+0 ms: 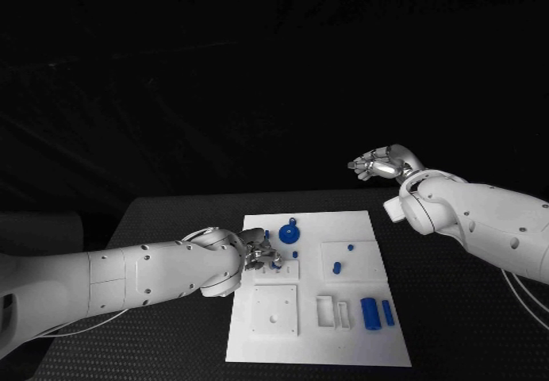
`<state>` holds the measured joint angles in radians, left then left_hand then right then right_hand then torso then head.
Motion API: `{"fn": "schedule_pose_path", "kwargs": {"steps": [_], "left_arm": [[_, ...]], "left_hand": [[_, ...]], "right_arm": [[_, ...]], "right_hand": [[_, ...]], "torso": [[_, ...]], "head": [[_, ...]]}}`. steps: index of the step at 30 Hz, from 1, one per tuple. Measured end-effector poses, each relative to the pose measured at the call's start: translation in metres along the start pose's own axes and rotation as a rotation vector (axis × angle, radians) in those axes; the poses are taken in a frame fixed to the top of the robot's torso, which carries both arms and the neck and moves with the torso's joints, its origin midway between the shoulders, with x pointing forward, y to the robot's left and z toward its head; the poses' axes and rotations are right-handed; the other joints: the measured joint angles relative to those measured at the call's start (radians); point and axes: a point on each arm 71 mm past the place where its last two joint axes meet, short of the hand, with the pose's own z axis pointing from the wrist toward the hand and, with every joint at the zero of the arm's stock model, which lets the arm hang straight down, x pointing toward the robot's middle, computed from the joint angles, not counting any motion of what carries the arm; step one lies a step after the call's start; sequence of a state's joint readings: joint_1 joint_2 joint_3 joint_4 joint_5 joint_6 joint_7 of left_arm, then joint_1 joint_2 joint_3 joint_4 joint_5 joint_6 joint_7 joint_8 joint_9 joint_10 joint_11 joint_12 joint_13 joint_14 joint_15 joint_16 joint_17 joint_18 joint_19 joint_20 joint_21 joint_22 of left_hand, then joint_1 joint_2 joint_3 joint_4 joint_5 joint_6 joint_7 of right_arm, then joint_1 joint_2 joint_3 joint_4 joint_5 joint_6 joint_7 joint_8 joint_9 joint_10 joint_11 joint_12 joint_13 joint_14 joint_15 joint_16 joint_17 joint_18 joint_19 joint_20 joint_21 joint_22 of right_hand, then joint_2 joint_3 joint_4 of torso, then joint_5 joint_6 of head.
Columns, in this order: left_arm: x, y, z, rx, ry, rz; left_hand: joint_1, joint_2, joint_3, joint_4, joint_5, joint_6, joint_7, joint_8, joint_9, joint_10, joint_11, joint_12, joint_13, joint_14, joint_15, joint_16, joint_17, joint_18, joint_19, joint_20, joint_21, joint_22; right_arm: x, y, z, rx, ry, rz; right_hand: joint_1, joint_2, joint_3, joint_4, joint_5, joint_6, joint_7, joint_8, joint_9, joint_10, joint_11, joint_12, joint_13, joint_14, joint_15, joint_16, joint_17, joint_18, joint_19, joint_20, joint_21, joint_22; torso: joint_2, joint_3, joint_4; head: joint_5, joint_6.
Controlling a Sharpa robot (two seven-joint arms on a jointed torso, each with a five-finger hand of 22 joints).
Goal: Assemble the parts on the task board
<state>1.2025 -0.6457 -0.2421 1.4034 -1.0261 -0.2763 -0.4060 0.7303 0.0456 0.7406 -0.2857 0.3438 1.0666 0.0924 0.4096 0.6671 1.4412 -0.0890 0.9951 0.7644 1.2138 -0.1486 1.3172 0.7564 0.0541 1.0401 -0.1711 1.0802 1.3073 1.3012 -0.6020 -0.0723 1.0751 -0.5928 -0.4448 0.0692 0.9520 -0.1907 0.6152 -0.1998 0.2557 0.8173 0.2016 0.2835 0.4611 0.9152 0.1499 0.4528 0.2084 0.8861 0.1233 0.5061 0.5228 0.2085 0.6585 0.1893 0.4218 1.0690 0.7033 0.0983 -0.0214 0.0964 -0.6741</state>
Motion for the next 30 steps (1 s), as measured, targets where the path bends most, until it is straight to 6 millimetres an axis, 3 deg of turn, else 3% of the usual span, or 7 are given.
{"fn": "schedule_pose_path", "kwargs": {"steps": [12,30], "left_arm": [[0.0035,0.0036,0.001,-0.004,0.0,0.014],[0.006,0.0054,0.0026,-0.009,0.008,0.022]], "left_hand": [[-0.002,0.001,0.008,-0.005,0.006,0.0,0.0,0.0,0.0,0.0,0.0,0.0,-0.004,0.003,-0.003,0.0,-0.005,0.014,-0.009,0.001,0.0,0.001],[-0.012,-0.009,0.013,-0.003,0.0,0.002,-0.002,-0.004,0.001,-0.004,-0.001,0.0,-0.009,-0.001,-0.007,0.0,-0.011,0.014,-0.009,0.001,0.0,0.0]], "right_arm": [[0.002,0.001,0.0003,-0.001,0.009,0.003],[0.003,0.0014,0.0007,0.0,0.01,0.004]], "right_hand": [[0.0,0.0,-0.008,0.003,0.006,-0.004,0.004,0.0,-0.005,0.0,0.0,-0.005,-0.02,-0.007,0.007,-0.011,-0.006,0.0,-0.012,0.005,-0.009,0.0],[0.0,0.0,-0.011,0.005,0.017,-0.004,0.004,0.0,-0.009,0.0,0.0,-0.009,-0.033,-0.011,0.011,-0.011,-0.011,0.0,-0.02,0.013,-0.015,0.0]], "torso": [[0.0,0.0,-0.0008],[0.0,0.0002,-0.0002]], "head": [[-0.002,0.003],[-0.002,0.002]]}}
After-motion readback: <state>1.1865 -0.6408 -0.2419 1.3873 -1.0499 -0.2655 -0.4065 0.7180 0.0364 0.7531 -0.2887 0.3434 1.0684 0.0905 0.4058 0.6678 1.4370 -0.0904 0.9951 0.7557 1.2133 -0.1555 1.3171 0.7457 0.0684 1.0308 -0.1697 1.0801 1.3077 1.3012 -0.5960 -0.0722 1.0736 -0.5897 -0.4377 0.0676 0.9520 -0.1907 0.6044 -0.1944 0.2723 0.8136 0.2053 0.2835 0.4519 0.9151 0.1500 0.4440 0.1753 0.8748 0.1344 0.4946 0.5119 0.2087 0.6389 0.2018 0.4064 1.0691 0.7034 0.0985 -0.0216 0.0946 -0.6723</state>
